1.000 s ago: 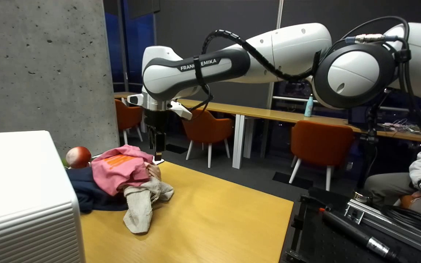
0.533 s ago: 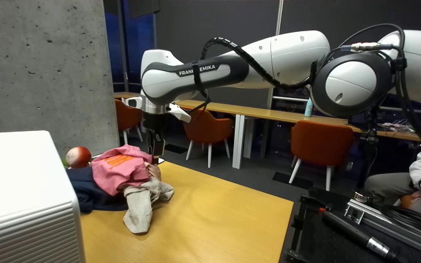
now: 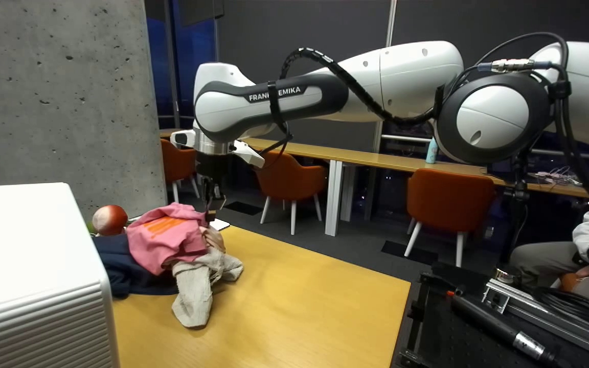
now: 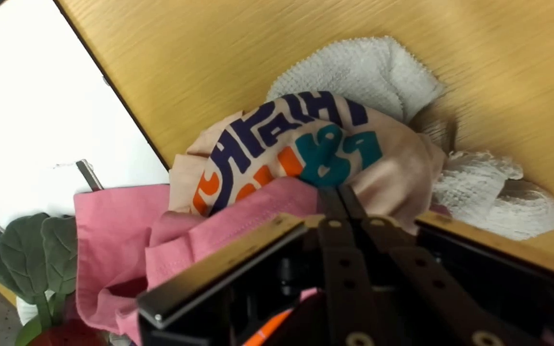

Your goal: Put the pink t-shirt over the storage container.

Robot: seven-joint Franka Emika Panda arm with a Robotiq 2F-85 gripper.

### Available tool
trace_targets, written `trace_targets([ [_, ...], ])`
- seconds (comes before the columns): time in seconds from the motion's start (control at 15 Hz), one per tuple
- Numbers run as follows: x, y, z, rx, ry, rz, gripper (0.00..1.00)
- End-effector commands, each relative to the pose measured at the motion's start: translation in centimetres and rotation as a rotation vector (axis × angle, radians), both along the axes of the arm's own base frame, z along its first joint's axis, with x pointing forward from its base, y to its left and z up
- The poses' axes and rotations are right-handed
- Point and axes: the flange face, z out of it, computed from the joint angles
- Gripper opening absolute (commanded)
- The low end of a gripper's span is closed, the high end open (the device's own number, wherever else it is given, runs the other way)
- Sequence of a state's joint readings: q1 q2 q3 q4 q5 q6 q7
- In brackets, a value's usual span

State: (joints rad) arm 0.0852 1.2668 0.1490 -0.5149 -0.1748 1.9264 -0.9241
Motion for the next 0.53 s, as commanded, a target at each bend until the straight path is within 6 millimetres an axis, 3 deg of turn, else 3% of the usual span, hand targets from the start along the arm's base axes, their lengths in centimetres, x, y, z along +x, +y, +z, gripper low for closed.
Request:
trace_targets([
  [0.0, 0.4, 0.4, 1.7, -0.028, -0.057, 0.035, 0.01],
  [0.47, 0.9, 1.4, 9.4, -0.106, -0.213, 0.045, 0.01],
])
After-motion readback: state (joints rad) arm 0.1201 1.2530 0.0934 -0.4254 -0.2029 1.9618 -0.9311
